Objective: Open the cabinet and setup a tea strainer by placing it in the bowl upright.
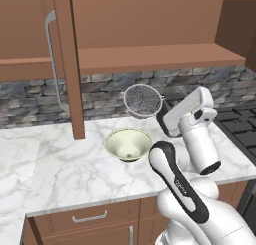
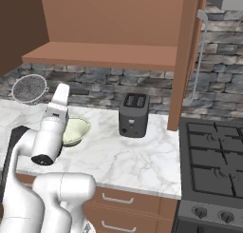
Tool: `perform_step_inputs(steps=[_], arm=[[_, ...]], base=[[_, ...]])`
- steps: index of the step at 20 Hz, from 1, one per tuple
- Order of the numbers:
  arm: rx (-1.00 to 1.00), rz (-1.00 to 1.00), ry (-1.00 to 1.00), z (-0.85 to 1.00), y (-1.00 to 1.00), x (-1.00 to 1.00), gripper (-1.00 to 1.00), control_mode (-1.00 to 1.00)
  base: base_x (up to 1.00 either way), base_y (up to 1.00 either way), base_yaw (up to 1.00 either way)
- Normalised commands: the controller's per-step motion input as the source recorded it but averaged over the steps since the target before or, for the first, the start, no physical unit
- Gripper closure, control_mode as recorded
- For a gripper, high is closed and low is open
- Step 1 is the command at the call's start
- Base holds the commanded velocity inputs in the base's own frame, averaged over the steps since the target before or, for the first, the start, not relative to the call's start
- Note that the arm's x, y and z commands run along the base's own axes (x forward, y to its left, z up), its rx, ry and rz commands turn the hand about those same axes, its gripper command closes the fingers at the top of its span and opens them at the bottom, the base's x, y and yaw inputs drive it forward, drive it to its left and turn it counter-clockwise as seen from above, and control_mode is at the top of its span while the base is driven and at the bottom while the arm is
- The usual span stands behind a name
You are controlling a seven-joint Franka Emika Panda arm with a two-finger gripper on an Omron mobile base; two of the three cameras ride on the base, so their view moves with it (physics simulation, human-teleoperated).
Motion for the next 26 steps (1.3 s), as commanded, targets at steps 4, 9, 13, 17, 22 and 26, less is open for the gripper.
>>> perform_step_inputs(steps=[4,9,13,17,22,26], arm=[[-0.12,0.11,0.08,-0.74,0.23,0.0,1.0,-1.0],[-0.1,0.16,0.14,-0.54,0.06,0.2,1.0,-1.0],[-0.05,0.08,0.22,-0.28,0.0,0.46,1.0,-1.0],[-0.09,0.0,0.16,-0.19,-0.08,0.7,1.0,-1.0],[-0.13,0.0,0.02,-0.35,-0.13,0.68,1.0,-1.0],[-0.09,0.07,0.0,-0.59,-0.36,0.95,1.0,-1.0]], base=[[0.0,0.0,0.0],[0.0,0.0,0.0],[0.0,0.0,0.0],[0.0,0.0,0.0],[0.0,0.0,0.0],[0.0,0.0,0.0]])
